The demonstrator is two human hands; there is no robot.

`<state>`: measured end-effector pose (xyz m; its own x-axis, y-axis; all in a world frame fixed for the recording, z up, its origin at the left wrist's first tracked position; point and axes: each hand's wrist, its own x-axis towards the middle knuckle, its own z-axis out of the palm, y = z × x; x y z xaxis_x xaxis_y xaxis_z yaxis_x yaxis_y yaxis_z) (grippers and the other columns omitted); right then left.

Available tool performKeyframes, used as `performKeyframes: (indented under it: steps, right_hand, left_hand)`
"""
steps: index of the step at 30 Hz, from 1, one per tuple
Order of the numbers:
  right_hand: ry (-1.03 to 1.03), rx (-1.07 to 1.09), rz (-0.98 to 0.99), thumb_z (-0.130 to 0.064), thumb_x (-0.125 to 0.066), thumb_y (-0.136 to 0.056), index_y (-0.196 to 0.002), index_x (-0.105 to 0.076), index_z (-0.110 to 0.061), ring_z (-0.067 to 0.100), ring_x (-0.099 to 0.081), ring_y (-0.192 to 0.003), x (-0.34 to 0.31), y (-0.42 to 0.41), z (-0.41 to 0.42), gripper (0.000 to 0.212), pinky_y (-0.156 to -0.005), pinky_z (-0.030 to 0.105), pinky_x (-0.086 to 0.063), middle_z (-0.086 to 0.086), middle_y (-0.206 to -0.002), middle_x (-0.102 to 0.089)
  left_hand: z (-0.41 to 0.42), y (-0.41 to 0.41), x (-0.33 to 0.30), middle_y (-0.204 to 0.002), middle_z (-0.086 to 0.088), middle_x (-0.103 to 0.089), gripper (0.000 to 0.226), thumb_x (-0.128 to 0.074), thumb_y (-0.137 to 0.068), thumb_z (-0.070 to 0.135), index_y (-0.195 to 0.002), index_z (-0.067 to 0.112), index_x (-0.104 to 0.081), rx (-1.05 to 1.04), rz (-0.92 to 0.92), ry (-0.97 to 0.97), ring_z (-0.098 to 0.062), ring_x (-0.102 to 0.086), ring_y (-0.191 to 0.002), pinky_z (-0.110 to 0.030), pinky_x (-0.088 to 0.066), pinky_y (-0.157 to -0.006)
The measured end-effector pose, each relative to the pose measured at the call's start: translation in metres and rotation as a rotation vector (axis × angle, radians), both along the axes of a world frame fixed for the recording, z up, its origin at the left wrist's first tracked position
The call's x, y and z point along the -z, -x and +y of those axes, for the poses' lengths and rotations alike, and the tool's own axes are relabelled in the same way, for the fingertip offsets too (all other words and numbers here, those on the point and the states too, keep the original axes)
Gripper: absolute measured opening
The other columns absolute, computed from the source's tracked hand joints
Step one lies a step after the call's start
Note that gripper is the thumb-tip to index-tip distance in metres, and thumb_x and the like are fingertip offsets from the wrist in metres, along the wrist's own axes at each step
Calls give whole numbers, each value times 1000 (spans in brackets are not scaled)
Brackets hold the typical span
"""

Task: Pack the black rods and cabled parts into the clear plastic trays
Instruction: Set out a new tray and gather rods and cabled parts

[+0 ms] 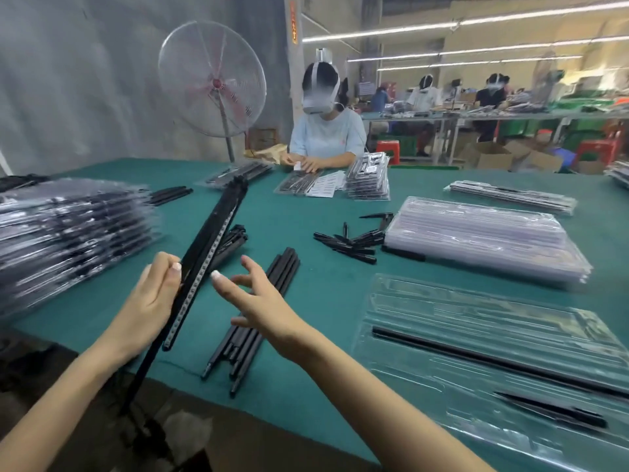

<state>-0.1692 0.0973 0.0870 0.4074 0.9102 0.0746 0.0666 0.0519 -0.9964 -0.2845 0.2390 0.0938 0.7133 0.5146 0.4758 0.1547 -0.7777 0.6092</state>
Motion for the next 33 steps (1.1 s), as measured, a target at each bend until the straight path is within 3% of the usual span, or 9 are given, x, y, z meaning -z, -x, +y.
performKeyframes:
  steps: [4,7,11,16,20,23,27,31,33]
  right_hand:
    - [-6,-95,113,-59,-50,-89,-150,2,-32,9,-48,-120,-1,36,31,85,-100,42,-44,-7,-140,-42]
    - [-50,-40,191,-58,-51,-90,-146,-6,-32,1,-57,-103,-1,52,38,77,-95,41,-46,-2,-131,-53]
    - [-65,-89,159,-51,-49,-94,-129,-35,-21,17,-57,-114,5,64,35,48,-93,44,-51,2,-124,-54]
    - [-122,-98,171,-43,-42,-99,-133,-33,-18,11,-61,-97,10,69,33,43,-84,40,-55,-3,-119,-50]
    - [-143,-8,4,-43,-37,-101,-124,-41,-17,5,-50,-91,14,69,28,35,-87,27,-48,-10,-97,-48]
    - [-206,149,-154,-34,-35,-103,-99,-47,-24,-4,-40,-93,18,65,24,16,-93,10,-33,-4,-104,-43]
    - [-202,84,21,-36,-35,-102,-117,-50,-10,15,-60,-108,25,62,18,33,-101,38,-42,9,-120,-59]
    - [-178,89,56,-43,-34,-100,-115,-53,-9,8,-58,-111,36,68,16,42,-103,38,-43,3,-120,-63]
    - [-162,79,50,-43,-34,-100,-116,-52,-9,7,-56,-111,39,68,17,42,-103,38,-43,0,-119,-62]
  left_hand:
    - [-12,21,-1,-82,6,-51,25,-30,-97,34,-93,15,-44,119,-26,192,-12,-50,-84,-26,-42,-83]
    - [-14,38,-4,-78,5,-54,21,-37,-96,31,-87,19,-52,205,-78,304,-6,-53,-79,-16,-44,-78]
    - [0,62,-10,-75,-4,-64,18,-54,-90,37,-89,21,-62,275,-16,235,-16,-64,-70,-20,-50,-70]
    - [11,63,-6,-73,-9,-63,16,-50,-86,25,-79,15,-61,217,-219,438,-28,-62,-52,-23,-52,-54]
    - [23,56,0,-73,-2,-62,18,-50,-91,21,-78,16,-62,130,-185,305,-15,-55,-53,-17,-45,-54]
    - [32,51,12,-76,1,-65,15,-51,-94,12,-86,10,-64,121,-18,316,-13,-61,-66,-18,-45,-61]
    - [45,57,42,-75,1,-64,20,-51,-96,8,-82,16,-62,-4,251,144,-5,-57,-63,-14,-43,-63]
    - [64,79,54,-75,8,-65,26,-48,-93,38,-74,27,-62,-86,428,-47,-15,-54,-80,-31,-39,-78]
    - [72,91,57,-75,8,-63,32,-41,-83,49,-72,26,-60,-107,370,-125,-11,-50,-85,-35,-36,-78]
